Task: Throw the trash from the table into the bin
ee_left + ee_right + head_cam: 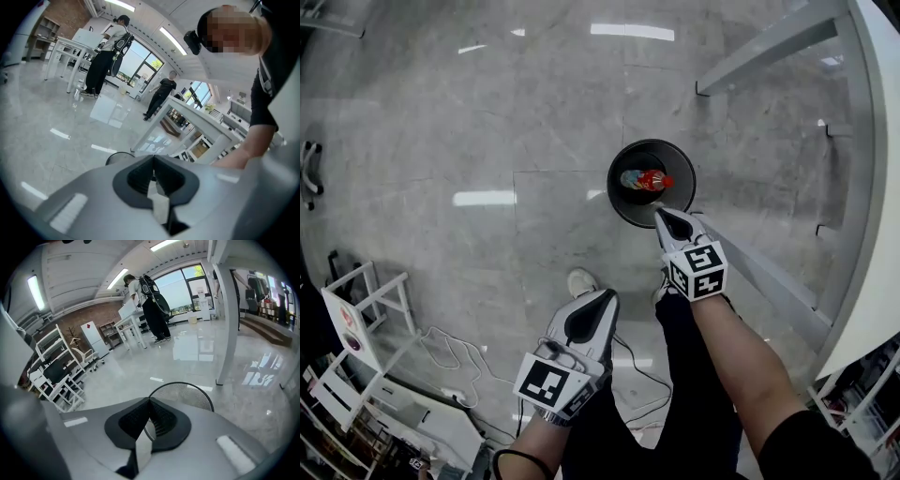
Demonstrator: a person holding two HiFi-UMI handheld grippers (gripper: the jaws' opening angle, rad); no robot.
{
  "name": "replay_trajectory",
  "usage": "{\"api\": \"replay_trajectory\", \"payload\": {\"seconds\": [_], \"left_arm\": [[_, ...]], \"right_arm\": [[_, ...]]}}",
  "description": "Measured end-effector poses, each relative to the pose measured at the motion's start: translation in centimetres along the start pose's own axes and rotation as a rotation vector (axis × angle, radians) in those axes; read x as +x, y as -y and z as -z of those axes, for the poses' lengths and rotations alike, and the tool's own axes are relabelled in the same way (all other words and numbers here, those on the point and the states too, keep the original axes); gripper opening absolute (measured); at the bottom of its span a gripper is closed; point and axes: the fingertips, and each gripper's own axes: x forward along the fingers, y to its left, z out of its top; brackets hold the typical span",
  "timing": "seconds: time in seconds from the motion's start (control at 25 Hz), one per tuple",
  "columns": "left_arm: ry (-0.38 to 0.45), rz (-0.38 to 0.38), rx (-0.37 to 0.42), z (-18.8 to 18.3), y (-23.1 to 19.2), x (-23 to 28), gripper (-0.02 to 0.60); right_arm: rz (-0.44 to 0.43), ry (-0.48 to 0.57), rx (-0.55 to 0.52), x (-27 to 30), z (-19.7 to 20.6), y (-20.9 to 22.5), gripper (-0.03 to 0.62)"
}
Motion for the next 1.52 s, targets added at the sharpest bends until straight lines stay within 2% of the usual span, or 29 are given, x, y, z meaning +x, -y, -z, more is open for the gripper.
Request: {"api": "replay_trajectory", "payload": {"seconds": [0.24, 0.4, 0.68, 0.8, 0.96, 1.08, 1.36, 1.52], "left_arm": [[0.031, 0.046, 0.082, -4.7, 6.7, -4.1, 0.008], [0.023, 0.066, 0.093, -7.4, 12.5, -9.4, 0.008], [0.001, 0.187, 0.205, -13.7, 20.2, -15.3, 0.008], [0.004, 0.249, 0.261, -15.7, 23.2, -17.0, 0.008], [-0.002, 0.328, 0.321, -17.0, 27.0, -18.3, 0.008], [-0.032, 0.425, 0.383, -17.4, 30.0, -18.6, 0.008], [-0.155, 0.617, 0.44, -13.7, 35.5, -19.5, 0.008], [-0.21, 0.695, 0.481, -12.2, 38.5, -19.9, 0.008]], "right_arm": [[-0.082, 0.045, -0.04, -9.2, -5.2, -7.1, 0.0], [-0.136, 0.052, -0.042, -18.0, -7.6, -13.1, 0.0], [-0.133, 0.193, -0.033, -31.6, -15.5, -17.8, 0.0], [-0.088, 0.276, -0.004, -37.3, -17.5, -18.4, 0.0], [-0.002, 0.412, 0.096, -44.6, -19.0, -18.5, 0.0], [0.086, 0.514, 0.138, -49.4, -19.4, -18.5, 0.0], [0.232, 0.621, 0.232, -57.1, -14.9, -18.7, 0.0], [0.284, 0.67, 0.286, -60.7, -12.9, -19.2, 0.0]]}}
